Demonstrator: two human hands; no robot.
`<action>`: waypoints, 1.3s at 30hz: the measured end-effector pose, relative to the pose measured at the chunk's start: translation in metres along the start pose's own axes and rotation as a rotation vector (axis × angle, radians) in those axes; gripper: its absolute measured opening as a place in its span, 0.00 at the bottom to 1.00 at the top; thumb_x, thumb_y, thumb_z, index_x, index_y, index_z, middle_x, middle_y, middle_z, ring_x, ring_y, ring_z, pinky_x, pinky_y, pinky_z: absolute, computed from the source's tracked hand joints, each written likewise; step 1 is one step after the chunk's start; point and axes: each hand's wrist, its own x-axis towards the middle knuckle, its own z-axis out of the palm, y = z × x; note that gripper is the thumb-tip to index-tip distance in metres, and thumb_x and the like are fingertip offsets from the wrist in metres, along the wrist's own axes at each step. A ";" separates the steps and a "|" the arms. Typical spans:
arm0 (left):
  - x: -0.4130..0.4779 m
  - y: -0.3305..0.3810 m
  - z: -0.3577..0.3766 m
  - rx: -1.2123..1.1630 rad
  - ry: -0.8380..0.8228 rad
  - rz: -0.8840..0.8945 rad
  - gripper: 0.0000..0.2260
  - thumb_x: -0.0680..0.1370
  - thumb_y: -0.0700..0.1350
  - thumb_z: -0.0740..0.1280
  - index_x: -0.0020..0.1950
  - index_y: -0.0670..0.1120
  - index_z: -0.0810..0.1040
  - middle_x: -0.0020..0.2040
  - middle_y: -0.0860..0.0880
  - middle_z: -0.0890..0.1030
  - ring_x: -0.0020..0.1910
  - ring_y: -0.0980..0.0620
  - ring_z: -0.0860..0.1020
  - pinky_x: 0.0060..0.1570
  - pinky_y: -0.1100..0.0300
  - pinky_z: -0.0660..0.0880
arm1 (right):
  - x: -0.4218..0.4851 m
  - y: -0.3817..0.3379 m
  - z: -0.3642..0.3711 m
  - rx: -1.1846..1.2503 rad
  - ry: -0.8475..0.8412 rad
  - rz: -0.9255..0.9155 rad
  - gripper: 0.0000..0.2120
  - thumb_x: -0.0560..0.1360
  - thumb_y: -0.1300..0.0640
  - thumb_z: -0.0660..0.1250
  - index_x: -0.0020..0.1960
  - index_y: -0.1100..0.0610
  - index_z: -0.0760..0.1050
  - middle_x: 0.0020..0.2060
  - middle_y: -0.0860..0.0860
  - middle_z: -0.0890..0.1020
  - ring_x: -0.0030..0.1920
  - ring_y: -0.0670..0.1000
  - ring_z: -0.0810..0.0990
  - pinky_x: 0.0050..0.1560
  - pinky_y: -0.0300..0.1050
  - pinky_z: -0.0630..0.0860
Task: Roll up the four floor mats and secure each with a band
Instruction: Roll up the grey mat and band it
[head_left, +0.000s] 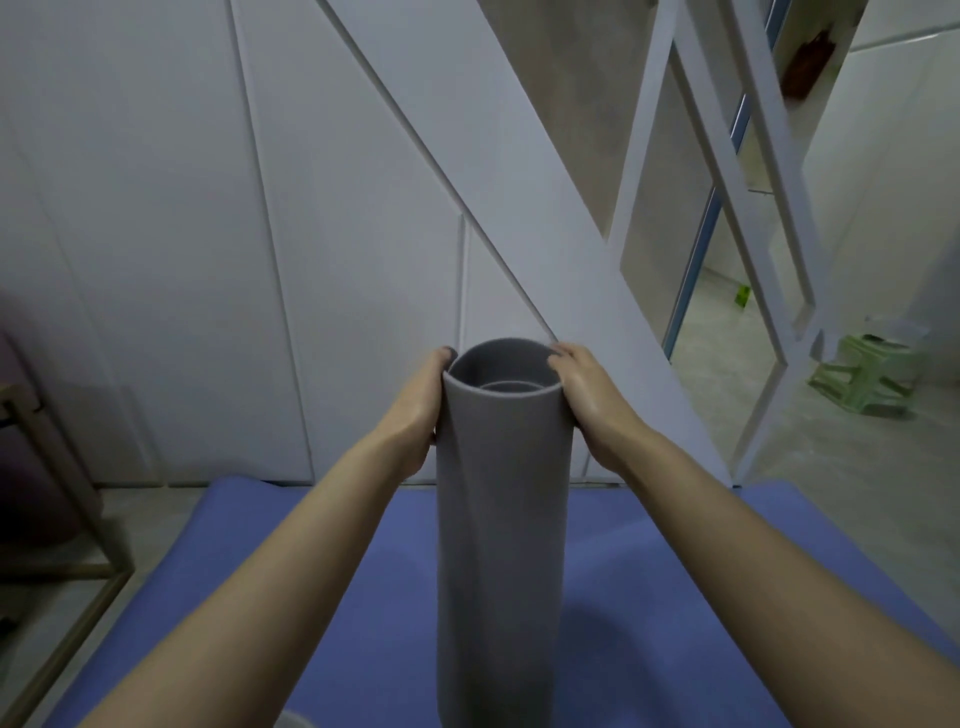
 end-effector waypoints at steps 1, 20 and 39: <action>-0.001 -0.007 -0.001 -0.003 -0.003 -0.003 0.15 0.82 0.50 0.51 0.41 0.48 0.73 0.30 0.51 0.74 0.37 0.51 0.71 0.45 0.53 0.67 | -0.003 0.005 0.000 -0.007 -0.007 0.012 0.10 0.81 0.56 0.53 0.62 0.51 0.66 0.49 0.45 0.73 0.52 0.47 0.73 0.56 0.44 0.70; -0.015 -0.060 -0.002 0.099 -0.110 -0.128 0.18 0.83 0.51 0.47 0.55 0.55 0.78 0.55 0.49 0.81 0.57 0.51 0.76 0.60 0.41 0.73 | -0.014 0.034 -0.022 -0.319 -0.138 0.144 0.14 0.83 0.50 0.49 0.60 0.54 0.69 0.48 0.53 0.75 0.48 0.54 0.75 0.50 0.54 0.77; -0.017 -0.077 0.002 0.367 -0.232 -0.197 0.15 0.80 0.54 0.62 0.65 0.55 0.63 0.59 0.50 0.74 0.59 0.47 0.74 0.59 0.37 0.72 | -0.032 0.056 -0.004 -0.762 -0.266 0.371 0.29 0.75 0.49 0.67 0.68 0.62 0.60 0.56 0.59 0.73 0.47 0.59 0.77 0.40 0.53 0.82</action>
